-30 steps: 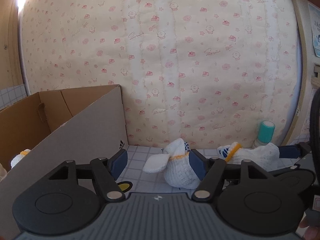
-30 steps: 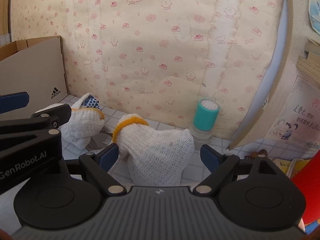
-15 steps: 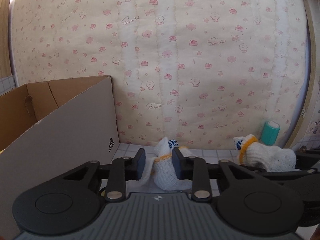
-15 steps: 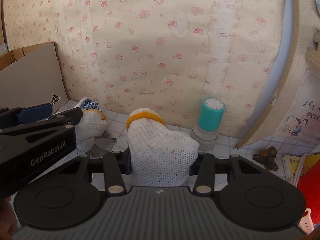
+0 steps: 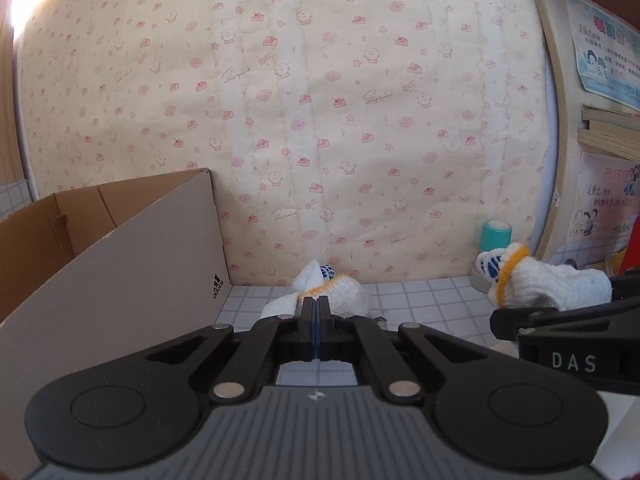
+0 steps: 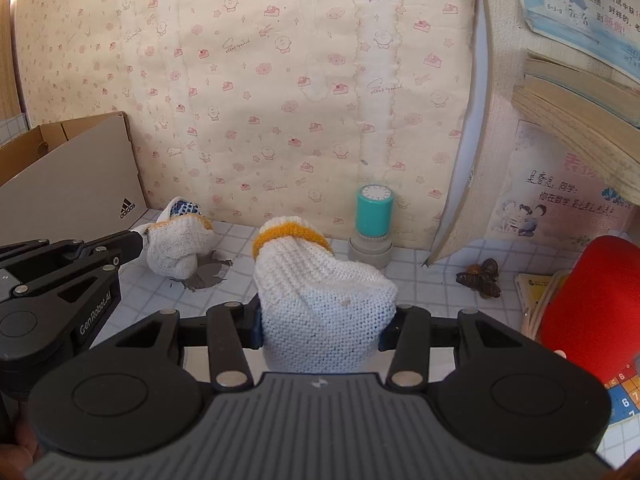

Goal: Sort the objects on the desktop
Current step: 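Grasp a white orange-cuffed glove with the right gripper while the left gripper grasps another, then lift both held gloves and carry them over the cardboard box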

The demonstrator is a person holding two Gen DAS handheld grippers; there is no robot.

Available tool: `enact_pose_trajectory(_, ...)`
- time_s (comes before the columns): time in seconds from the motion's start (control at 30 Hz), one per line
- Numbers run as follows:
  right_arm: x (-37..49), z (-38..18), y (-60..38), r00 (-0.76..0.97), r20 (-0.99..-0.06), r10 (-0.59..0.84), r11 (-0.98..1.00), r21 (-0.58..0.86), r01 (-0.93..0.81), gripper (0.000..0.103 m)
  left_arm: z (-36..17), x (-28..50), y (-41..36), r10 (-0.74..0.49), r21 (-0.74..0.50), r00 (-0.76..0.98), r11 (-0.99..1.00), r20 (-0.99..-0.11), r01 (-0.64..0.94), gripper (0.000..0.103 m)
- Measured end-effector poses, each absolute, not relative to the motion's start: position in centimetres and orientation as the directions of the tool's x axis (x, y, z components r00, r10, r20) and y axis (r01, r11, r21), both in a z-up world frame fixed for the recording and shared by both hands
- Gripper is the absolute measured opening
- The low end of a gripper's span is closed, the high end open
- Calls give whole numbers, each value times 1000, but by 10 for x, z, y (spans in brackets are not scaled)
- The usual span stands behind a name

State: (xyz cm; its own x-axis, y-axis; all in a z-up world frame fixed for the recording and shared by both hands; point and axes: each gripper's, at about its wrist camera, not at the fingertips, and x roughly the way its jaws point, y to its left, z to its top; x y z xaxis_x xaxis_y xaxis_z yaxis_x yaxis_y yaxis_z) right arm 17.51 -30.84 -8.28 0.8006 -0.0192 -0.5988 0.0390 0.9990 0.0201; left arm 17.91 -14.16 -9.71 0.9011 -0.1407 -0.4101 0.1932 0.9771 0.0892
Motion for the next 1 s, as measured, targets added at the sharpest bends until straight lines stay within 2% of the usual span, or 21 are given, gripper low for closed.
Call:
enact_pose_trajectory(0.13,169,-82,-312,802,-597,-28,998,30,57,46,-94,173,-141,-137,88,908,979,-395,186,0)
enact_pose_trajectory(0.2,166,-82,-312,801,-599,-21,998,32,51,47,-93,174,-143,-131,98,915,979,-382,181,14)
enact_pose_trajectory(0.23,164,-82,-311,801,-598,-21,998,32,49,47,-93,176,-144,-126,100,915,979,-383,177,49)
enact_pose_trajectory(0.27,163,-82,-311,802,-597,-21,998,32,50,47,-93,177,-145,-113,101,918,981,-380,163,89)
enact_pose_trajectory(0.33,163,-83,-310,802,-597,-19,998,38,51,47,-92,173,-146,-107,116,942,982,-319,150,103)
enact_pose_trajectory(0.5,166,-84,-310,800,-599,-25,998,26,51,47,-91,187,-158,-111,133,937,978,-332,163,103)
enact_pose_trajectory(0.73,169,-86,-319,799,-599,-50,997,15,74,47,-112,219,-162,-89,97,889,984,-449,148,102)
enact_pose_trajectory(0.8,170,-85,-320,802,-596,-44,997,21,71,47,-117,229,-162,-91,79,867,986,-490,148,85)
enact_pose_trajectory(0.83,170,-84,-321,802,-596,-41,997,23,68,47,-118,234,-161,-93,69,855,986,-511,149,60)
enact_pose_trajectory(0.87,171,-83,-320,803,-595,-41,998,21,66,47,-119,237,-160,-96,62,846,987,-524,151,53)
enact_pose_trajectory(1.0,171,-82,-319,805,-592,-38,998,22,63,47,-117,230,-159,-91,75,867,986,-490,146,46)
